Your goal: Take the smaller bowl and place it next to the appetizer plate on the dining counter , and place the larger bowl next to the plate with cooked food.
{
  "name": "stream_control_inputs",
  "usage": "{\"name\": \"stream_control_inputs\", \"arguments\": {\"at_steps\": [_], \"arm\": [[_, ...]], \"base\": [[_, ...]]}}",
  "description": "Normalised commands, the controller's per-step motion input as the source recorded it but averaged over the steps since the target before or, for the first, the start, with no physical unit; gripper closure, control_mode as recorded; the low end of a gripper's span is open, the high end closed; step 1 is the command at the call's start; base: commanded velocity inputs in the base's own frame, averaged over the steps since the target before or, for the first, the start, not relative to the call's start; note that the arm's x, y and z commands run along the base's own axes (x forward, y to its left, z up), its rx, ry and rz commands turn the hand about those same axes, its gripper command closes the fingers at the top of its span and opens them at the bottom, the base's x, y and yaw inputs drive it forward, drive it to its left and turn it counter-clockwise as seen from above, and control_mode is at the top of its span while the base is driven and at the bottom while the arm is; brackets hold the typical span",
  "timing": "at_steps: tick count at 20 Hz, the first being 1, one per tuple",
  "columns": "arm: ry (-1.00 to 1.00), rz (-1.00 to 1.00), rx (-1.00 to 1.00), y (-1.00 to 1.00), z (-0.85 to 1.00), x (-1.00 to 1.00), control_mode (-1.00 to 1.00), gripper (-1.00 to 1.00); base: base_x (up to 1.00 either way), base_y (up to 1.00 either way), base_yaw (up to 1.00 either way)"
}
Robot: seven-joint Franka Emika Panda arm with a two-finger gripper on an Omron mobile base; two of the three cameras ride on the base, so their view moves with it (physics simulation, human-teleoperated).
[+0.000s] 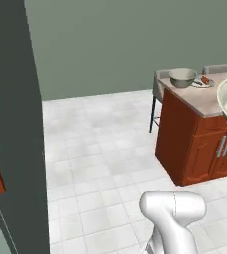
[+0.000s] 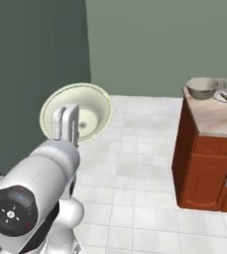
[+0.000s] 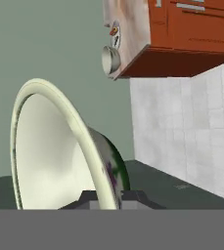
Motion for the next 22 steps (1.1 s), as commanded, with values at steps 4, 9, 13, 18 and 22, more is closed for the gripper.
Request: {"name": "stream_control_inputs", "arguments": {"at_steps": [4,9,13,18,22], "arm": [[0.0,0.0,0.0,0.0,0.0,0.0,1.0,1.0],[0.0,0.0,0.0,0.0,0.0,0.0,1.0,1.0],[0.0,0.0,0.0,0.0,0.0,0.0,1.0,1.0],[0.0,0.0,0.0,0.0,0.0,0.0,1.0,1.0],[0.0,0.0,0.0,0.0,0.0,0.0,1.0,1.0]], "base": [[0.69,0.54,-0.81],[0.97,0.92,-0.61],[1.0,1.0,-0.44],[1.0,1.0,-0.39],[0.88,1.0,-0.34]]}}
